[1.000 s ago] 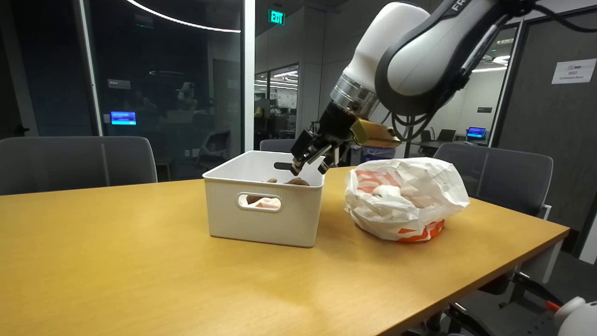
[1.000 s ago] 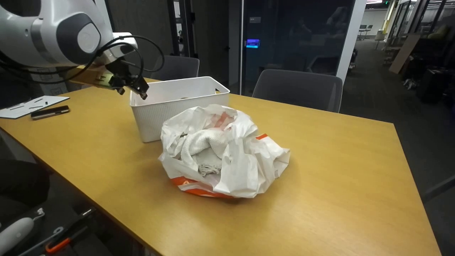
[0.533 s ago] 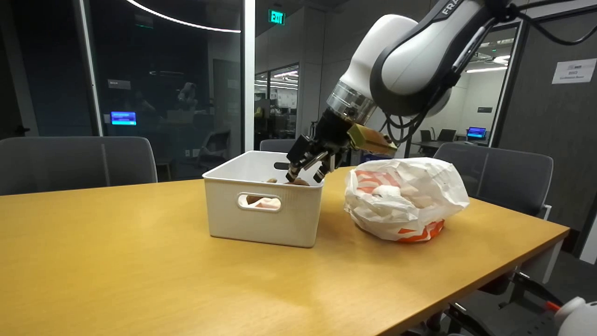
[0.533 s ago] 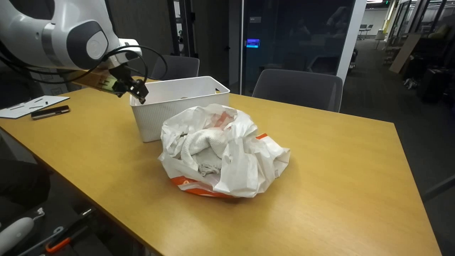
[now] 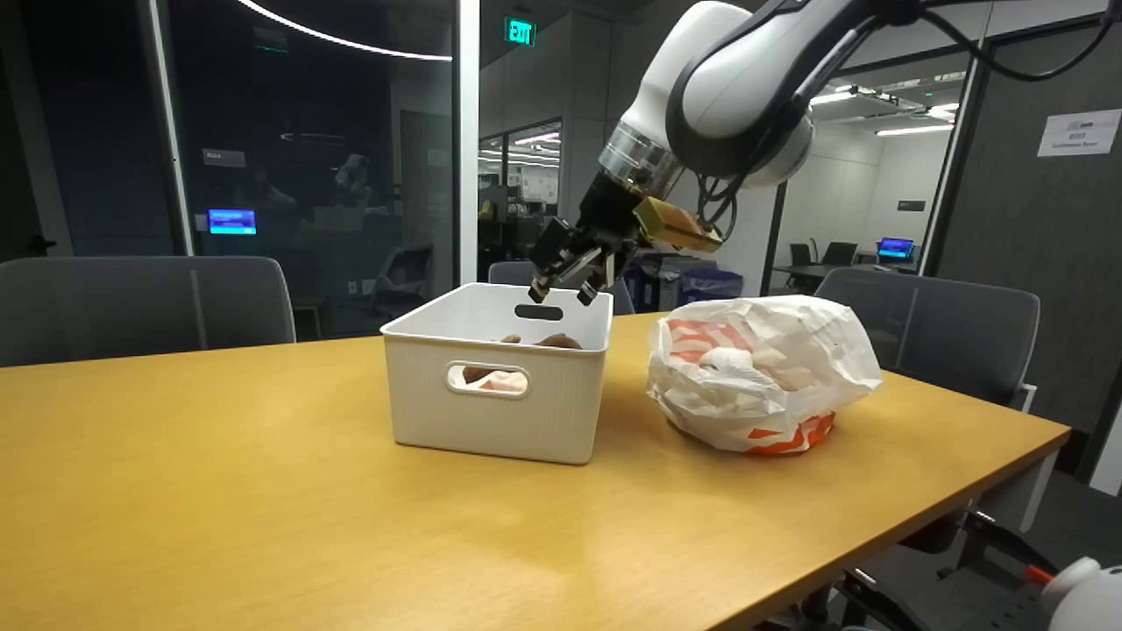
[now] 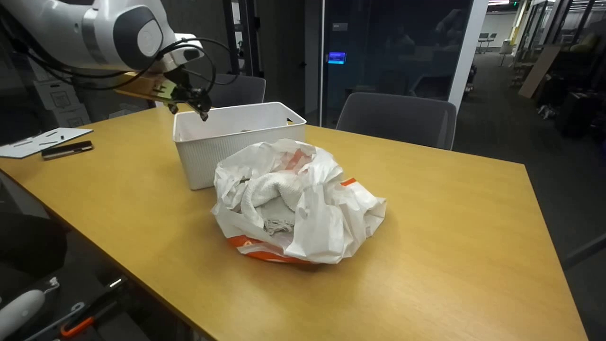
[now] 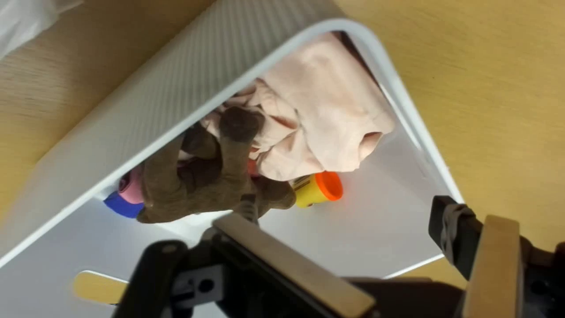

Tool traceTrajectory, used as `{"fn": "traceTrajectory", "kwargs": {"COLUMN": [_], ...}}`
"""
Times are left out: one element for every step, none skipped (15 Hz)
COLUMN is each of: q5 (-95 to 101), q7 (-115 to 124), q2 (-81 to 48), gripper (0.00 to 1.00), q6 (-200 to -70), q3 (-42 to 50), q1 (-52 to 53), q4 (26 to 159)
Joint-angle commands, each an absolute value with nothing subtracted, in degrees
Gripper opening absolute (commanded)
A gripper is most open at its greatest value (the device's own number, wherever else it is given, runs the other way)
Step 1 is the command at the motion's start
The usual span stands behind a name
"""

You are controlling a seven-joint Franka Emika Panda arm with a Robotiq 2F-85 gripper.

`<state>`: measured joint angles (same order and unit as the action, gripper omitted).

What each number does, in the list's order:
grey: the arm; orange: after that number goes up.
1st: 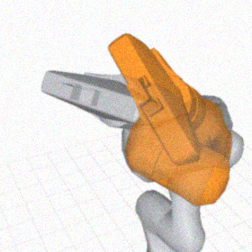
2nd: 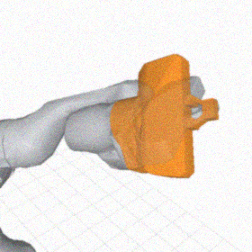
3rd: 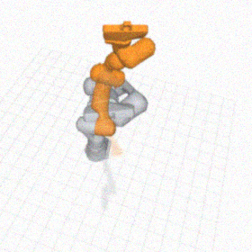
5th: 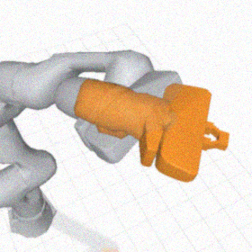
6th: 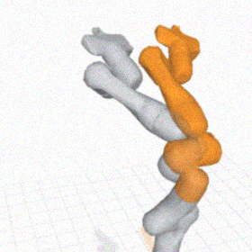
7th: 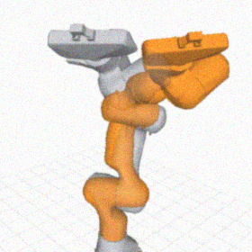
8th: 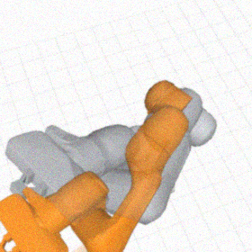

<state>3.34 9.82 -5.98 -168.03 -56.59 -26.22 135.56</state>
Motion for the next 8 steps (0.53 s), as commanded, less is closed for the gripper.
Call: {"fn": "traceTrajectory", "kwargs": {"q5": [11.8, 15.3, 18.3, 20.7, 23.0, 25.3, 27.8, 29.7], "q7": [11.6, 12.3, 13.1, 13.6, 13.9, 13.7, 14.0, 13.6], "q2": [-13.8, -16.3, -18.7, -21.9, -24.7, -27.5, -29.8, -32.2], "gripper": [1.0, 1.0, 1.0, 1.0, 1.0, 1.0, 1.0, 1.0], "q6": [-159.1, -156.9, -155.4, -154.5, -154.1, -154.1, -154.0, -153.5], "q3": [-50.0, -48.4, -46.6, -45.0, -43.3, -41.6, -39.4, -37.7], "q1": [-22.1, -20.6, -19.0, -17.1, -15.1, -13.0, -10.5, -8.4], "q4": [126.9, 124.7, 122.4, 119.9, 117.4, 114.9, 112.3, 109.5]}}
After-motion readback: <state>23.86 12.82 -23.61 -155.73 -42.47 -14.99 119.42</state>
